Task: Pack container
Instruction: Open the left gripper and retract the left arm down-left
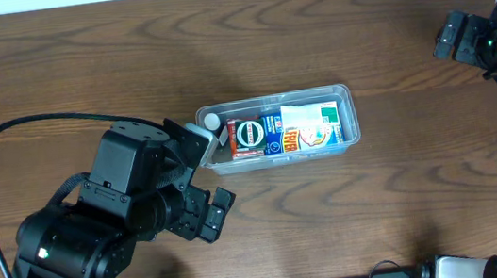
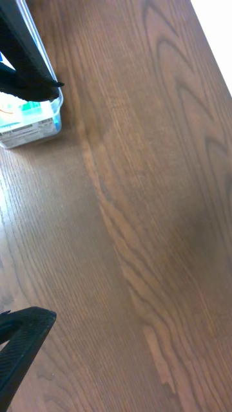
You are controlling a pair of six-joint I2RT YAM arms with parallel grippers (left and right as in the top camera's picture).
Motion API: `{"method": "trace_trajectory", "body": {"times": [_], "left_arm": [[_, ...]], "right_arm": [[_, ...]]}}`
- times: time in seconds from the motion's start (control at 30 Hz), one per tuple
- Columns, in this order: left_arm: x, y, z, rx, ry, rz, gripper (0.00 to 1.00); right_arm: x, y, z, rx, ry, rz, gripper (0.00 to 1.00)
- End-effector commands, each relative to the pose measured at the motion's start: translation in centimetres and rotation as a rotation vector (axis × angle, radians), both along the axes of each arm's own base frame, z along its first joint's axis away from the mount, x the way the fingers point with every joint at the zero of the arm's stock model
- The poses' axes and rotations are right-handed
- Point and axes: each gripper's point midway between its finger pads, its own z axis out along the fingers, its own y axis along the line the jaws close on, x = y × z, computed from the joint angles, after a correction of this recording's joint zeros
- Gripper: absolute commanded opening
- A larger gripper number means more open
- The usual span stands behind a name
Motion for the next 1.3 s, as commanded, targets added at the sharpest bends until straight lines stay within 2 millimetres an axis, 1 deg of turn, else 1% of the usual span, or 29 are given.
{"method": "trace_trajectory", "body": {"times": [0.0, 0.07, 0.2, 0.33, 0.4, 0.53, 0.63, 0.77, 1.07, 1.27], "left_arm": [[-0.4, -0.1, -0.3, 0.007, 0.017, -0.025, 0.98], [-0.5, 0.3, -0.6, 0.029, 0.022, -0.015, 0.98], [0.0, 1.1, -0.9, 0.072, 0.002, 0.012, 0.98], [0.6, 2.0, -2.2, 0.125, -0.003, 0.046, 0.98], [1.3, 2.5, -3.1, 0.119, -0.034, 0.07, 0.98], [3.8, 3.7, -4.7, 0.066, -0.165, 0.151, 0.98], [5.6, 5.2, -5.9, 0.015, -0.284, 0.243, 0.98], [6.8, 7.0, -6.9, -0.054, -0.45, 0.332, 0.98], [7.0, 10.0, -8.3, -0.109, -0.702, 0.454, 0.98], [7.0, 10.4, -8.9, -0.164, -0.828, 0.455, 0.98]], "right_arm": [[0.0, -0.2, 0.1, 0.012, -0.004, -0.012, 0.99], [0.0, -0.2, 0.1, 0.012, -0.004, -0.012, 0.99], [0.0, -0.2, 0.1, 0.011, -0.004, -0.012, 0.99], [0.0, -0.2, 0.1, 0.012, -0.004, -0.012, 0.99], [0.0, -0.2, 0.1, 0.012, -0.004, -0.012, 0.99], [0.0, -0.2, 0.1, 0.012, -0.004, -0.012, 0.99], [0.0, -0.2, 0.1, 0.011, -0.004, -0.011, 0.99], [0.0, -0.2, 0.1, 0.011, -0.004, -0.011, 0.99], [0.0, -0.2, 0.1, 0.011, -0.004, -0.011, 0.99], [0.0, -0.2, 0.1, 0.012, -0.004, -0.012, 0.99]]}}
